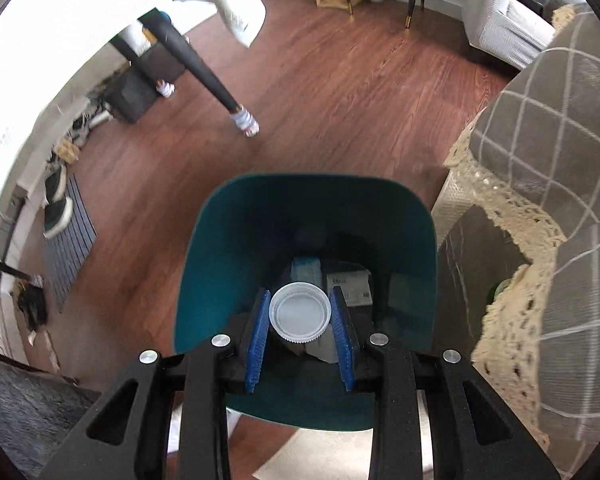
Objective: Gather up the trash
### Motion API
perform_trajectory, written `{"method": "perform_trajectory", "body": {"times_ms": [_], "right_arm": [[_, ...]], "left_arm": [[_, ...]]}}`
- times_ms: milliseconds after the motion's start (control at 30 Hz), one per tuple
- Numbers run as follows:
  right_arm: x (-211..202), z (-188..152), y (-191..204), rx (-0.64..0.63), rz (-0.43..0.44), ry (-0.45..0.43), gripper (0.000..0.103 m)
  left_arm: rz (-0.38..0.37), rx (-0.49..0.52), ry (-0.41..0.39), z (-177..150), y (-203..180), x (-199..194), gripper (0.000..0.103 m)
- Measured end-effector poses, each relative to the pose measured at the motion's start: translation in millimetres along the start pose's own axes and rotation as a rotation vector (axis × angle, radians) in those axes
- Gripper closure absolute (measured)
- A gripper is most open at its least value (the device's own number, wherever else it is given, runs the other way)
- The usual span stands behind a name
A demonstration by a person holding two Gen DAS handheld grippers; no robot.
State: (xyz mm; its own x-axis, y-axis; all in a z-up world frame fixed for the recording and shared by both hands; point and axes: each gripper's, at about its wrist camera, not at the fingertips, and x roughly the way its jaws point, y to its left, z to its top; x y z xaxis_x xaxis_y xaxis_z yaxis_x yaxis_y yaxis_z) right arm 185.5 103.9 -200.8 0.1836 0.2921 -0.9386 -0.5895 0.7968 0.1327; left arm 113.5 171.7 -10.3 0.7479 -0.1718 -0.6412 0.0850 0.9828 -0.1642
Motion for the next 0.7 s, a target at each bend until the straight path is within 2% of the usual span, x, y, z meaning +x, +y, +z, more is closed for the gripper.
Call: {"method": "perform_trajectory", "body": {"times_ms": [100,167,233,500,700], "right_arm": [[5.9,-2.7,1.7,-0.003,-0.002,0.008,0.072],[8.6,-4.6,2.5,-0.017,-0.013,0.018,0.064],[9.4,-6.3,4.1,-0.026,-0.023,0.018,0.049],[0.8,-9.2,2.1,-0.040,-0.010,0.006,0.046],[-38.5,-8.6,2.0,-0.056,-0.010,-0.080,0.046]], "left_arm": [[-0.001,0.008,-0.015,2.5,-4.6,-4.0,0.068],[-0.002,0.011,-0.023,4.8,-5.9,-7.1,0.068],[-0.004,0.007,-0.029,6.5,-6.3,-9.5,0.068],[-0.010,-0.023,-0.058,18.5,-6.9,-21.0,0.068],[0.018,-0.014,-0.100,27.5,-12.7,-41.3,0.066]]}}
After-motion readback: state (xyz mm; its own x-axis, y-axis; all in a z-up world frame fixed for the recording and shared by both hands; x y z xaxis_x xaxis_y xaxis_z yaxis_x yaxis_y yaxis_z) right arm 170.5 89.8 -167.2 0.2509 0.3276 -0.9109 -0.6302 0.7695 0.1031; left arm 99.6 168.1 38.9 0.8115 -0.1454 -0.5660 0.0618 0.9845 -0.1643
